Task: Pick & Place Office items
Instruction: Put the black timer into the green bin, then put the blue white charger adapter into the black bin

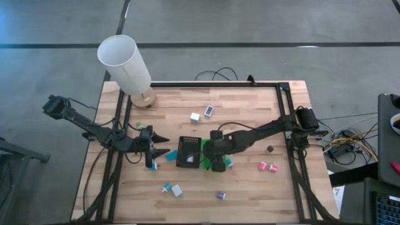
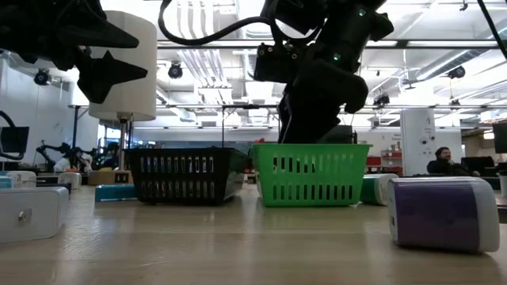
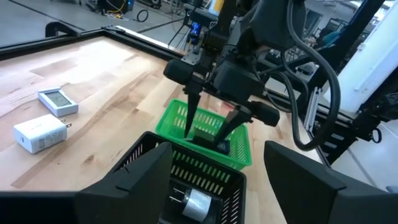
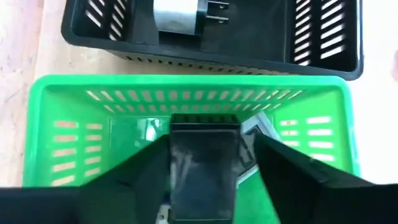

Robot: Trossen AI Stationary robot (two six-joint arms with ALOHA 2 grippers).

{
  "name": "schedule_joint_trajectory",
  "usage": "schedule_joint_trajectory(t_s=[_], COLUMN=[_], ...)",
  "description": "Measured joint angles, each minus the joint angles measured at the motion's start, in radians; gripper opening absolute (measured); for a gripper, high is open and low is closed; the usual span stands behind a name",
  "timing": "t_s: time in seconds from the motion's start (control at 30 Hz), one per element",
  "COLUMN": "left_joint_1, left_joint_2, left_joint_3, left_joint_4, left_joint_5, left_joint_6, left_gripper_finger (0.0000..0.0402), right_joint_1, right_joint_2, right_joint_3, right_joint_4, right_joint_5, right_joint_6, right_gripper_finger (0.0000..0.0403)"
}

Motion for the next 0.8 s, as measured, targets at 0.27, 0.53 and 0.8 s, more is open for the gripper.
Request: schedule_joint_trajectory(t_s=[0.27,0.53,0.8], left_joint_1=[0.0,0.0,0.0], left_joint_2=[0.0,0.0,0.016], left_joint_3=[0.0,0.0,0.008], left_joint_4=[0.0,-0.001,-0.02], left_joint_5=[-0.002,-0.001,0.005], left_joint_6=[0.0,0.0,-0.005], left_gripper_finger=[0.0261,0.0262,0.0262], right_joint_1=[0.0,0.0,0.043], right_joint_2=[-0.027,-0.169,-0.378], right_joint_3=[0.011,0.013,-0.027], right_joint_4=[-0.022,-0.135,-0.159], right_joint_5=[0.0,0.004,0.164], right_joint_6=[0.0,0.027,0.043], right_gripper_finger=[0.035,0.0364,0.0366])
